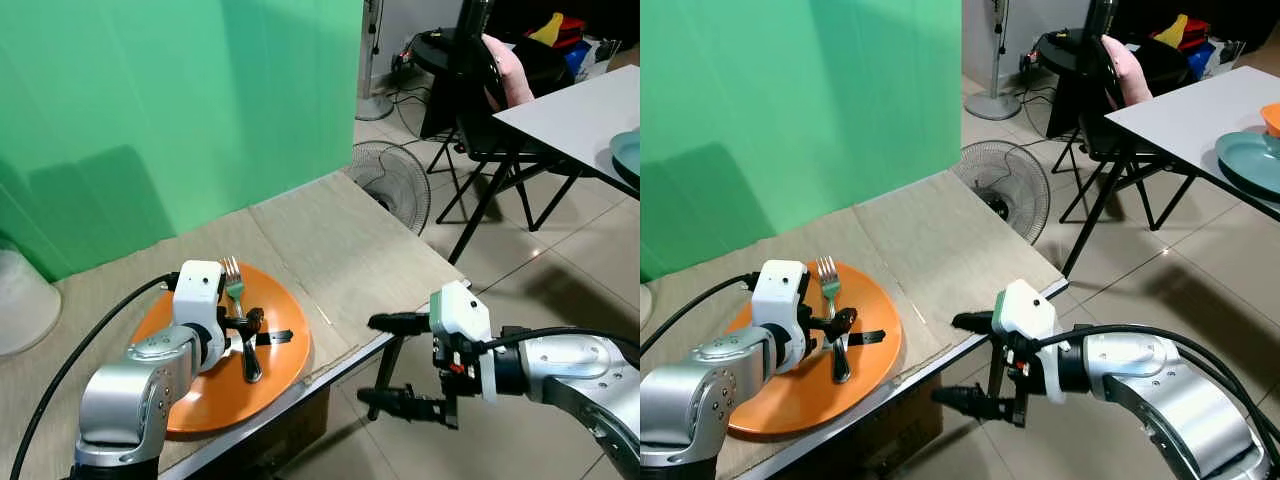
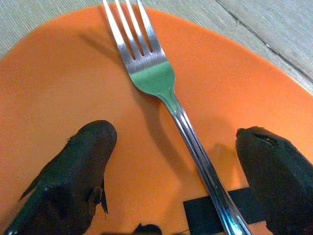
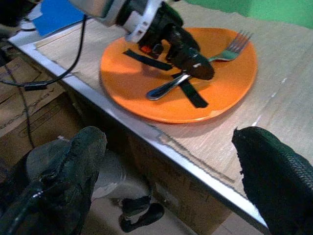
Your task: Setting the table
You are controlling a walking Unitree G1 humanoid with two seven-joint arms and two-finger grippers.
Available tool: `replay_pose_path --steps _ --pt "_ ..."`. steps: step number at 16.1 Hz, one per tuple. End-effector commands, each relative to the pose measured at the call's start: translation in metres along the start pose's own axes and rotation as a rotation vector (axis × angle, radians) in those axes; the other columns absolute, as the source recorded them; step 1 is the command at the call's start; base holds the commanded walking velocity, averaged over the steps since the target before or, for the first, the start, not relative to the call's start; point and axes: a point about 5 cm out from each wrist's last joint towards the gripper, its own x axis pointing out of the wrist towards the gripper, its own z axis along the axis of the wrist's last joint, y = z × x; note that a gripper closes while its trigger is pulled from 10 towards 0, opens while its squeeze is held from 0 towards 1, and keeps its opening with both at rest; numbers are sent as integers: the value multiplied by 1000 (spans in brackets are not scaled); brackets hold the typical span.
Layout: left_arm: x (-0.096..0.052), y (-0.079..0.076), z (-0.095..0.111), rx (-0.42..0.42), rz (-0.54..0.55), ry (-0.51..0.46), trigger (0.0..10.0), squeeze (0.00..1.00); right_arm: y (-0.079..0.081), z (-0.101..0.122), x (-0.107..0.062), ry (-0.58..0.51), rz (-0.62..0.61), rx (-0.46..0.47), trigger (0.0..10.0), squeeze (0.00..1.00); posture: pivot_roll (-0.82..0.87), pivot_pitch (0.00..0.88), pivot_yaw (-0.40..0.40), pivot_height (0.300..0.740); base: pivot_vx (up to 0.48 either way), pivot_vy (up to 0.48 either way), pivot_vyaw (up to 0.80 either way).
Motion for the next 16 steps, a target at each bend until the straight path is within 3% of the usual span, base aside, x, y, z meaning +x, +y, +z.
replay_pose_path --steps 1,7,16 --pt "3 6 -7 2 24 53 275 0 2 2 -1 -1 51 -15 10000 0 -54 18 55 740 0 0 0" --pt "2 -2 -6 19 -20 62 0 0 3 -2 -4 24 96 -22 10000 0 -57 14 57 740 0 0 0" --pt "-1 4 -13 100 -12 85 0 0 1 -5 -4 34 112 -33 10000 0 -54 10 53 740 0 0 0"
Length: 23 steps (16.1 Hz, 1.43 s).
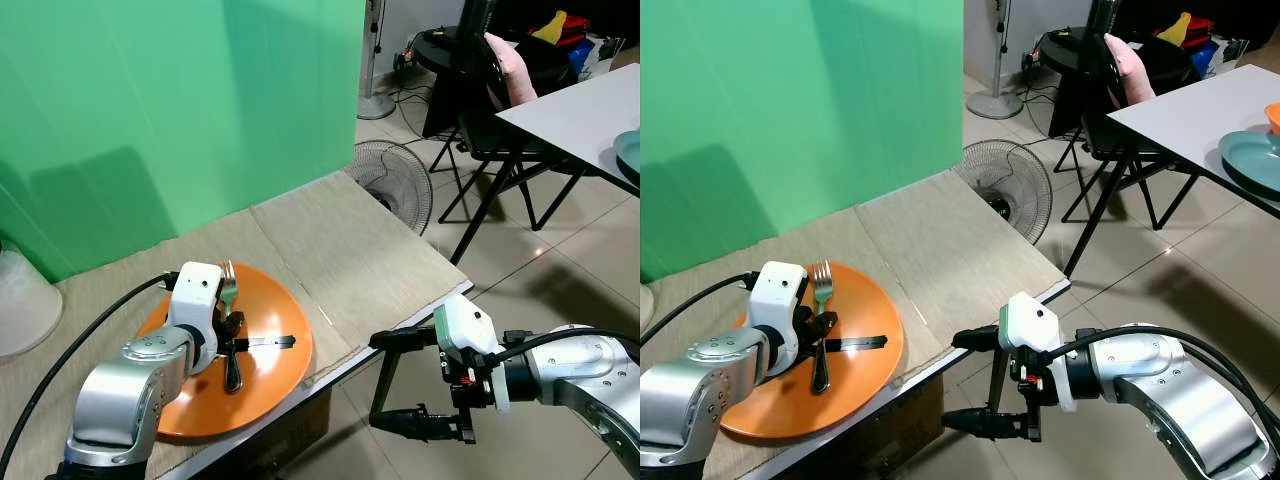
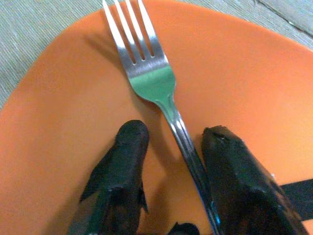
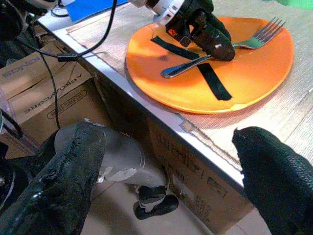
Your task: Setting the table
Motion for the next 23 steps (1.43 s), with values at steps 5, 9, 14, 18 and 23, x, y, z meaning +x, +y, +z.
replay_pose_path --steps 5,9,14,18,23 --pt "1 -4 -10 13 -44 52 0 0 -1 2 1 1 8 -20 10000 0 -58 14 52 740 0 0 0" --pt "0 -2 -11 20 -42 57 0 0 -2 3 1 1 5 -28 10000 0 -51 13 50 740 0 0 0" --pt "-3 2 -7 22 -42 18 0 0 -13 -2 1 -14 -99 -16 10000 0 -37 2 47 740 0 0 0" --pt "-32 -2 38 36 -65 -310 0 0 -34 -2 -10 -148 -493 80 10000 0 -36 0 47 740 0 0 0" --pt "-61 -39 51 -66 -111 -563 0 0 -31 -4 1 -291 -859 228 10000 0 -39 0 33 740 0 0 -149"
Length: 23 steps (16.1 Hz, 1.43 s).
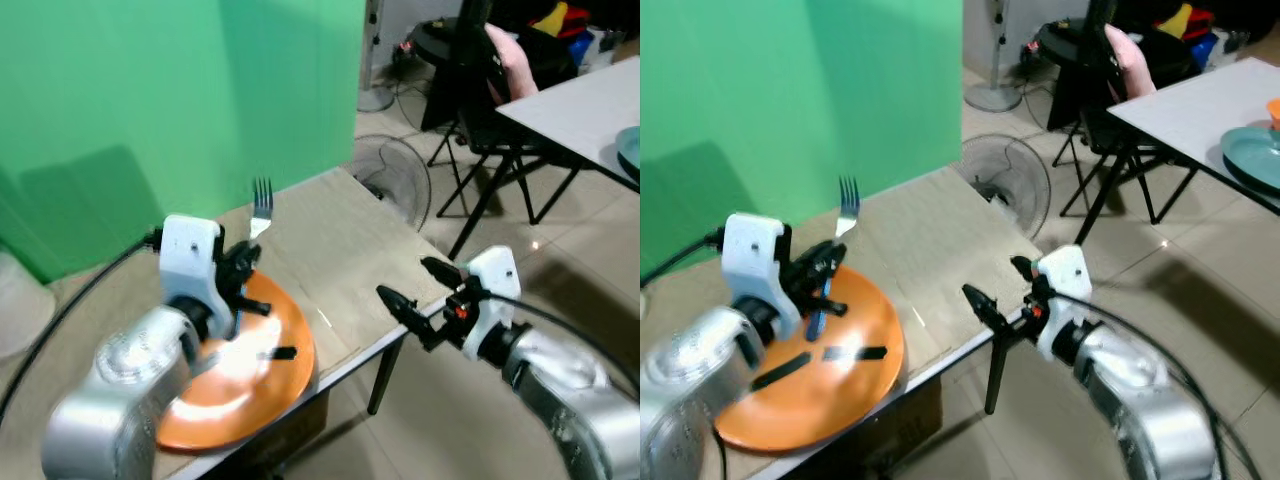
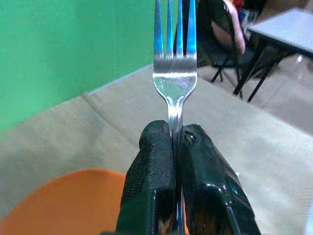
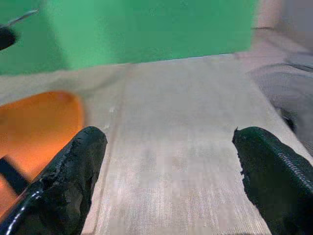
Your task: Setting the table
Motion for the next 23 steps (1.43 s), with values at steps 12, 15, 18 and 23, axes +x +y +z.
replay_pose_path --steps 12,15,18,23 --pt "1 15 17 128 342 -255 10000 0 -16 27 26 -94 -251 -54 10000 0 -16 0 -4 740 0 -105 -641" --pt "0 20 11 128 360 -249 10000 0 -17 24 25 -91 -277 -69 10000 0 -35 0 10 740 0 -480 0" --pt "2 23 10 168 359 -248 10000 0 -21 21 22 -76 -316 -51 10000 0 -44 0 11 740 0 -480 0" --pt "8 24 7 177 326 -250 10000 0 -31 20 14 -77 -401 -56 10000 0 -74 0 48 740 0 -480 0"
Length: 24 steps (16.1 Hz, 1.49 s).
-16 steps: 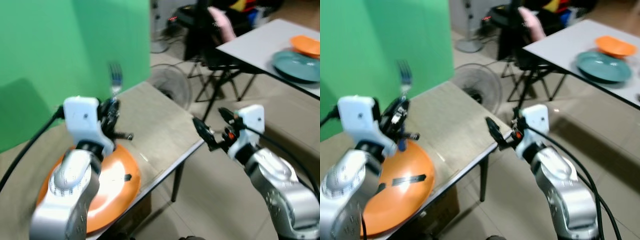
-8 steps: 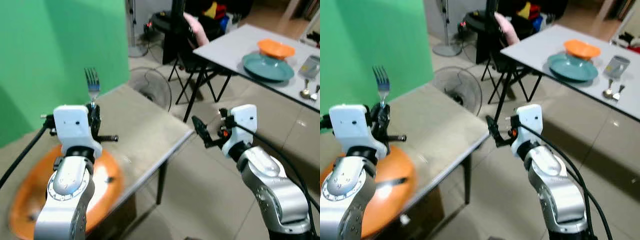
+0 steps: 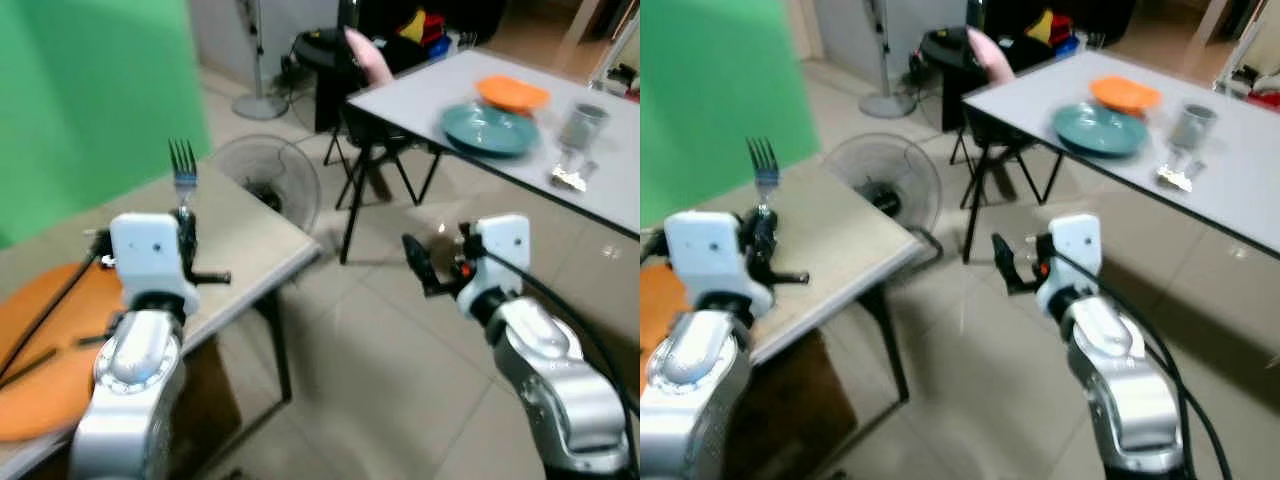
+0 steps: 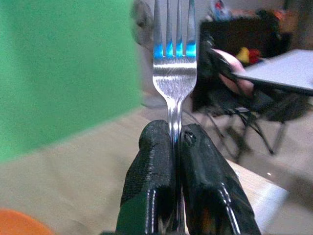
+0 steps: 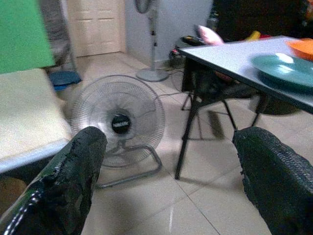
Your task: Setting the table
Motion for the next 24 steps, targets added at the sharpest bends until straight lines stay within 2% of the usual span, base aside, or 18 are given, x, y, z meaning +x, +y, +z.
replay_pose_path --steps 1,6,9,11,12,14,18,24 --pt "1 -4 3 14 -35 -26 10000 0 -5 3 -2 -15 -39 -14 10000 0 -78 0 52 740 0 -480 0" --pt "1 -2 0 21 -46 -24 10000 0 -7 1 -3 -7 -60 -15 10000 0 -89 0 56 740 0 -469 0" --pt "-2 -2 -2 -8 -39 -16 10000 0 -8 -2 -4 22 -70 -14 10000 0 -90 0 57 740 0 0 0" --pt "-8 -3 -3 -6 -52 -26 10000 0 -11 -3 -4 29 -92 -8 10000 0 -91 0 56 740 0 0 -800" --pt "-14 -1 -6 16 -57 -20 10000 0 -13 -3 -4 28 -109 -12 10000 0 -93 0 56 740 0 0 -800" --pt "-17 5 -9 22 -40 -16 10000 0 -16 -2 -3 26 -131 -13 10000 0 -87 0 51 740 0 0 -800" --pt "-12 10 -4 28 -42 -39 10000 0 -15 0 1 21 -134 -6 10000 0 -87 0 55 740 128 0 -800" --pt "-8 5 -1 14 -92 -53 10000 0 -15 1 0 19 -147 5 10000 0 -92 0 65 740 298 0 -800"
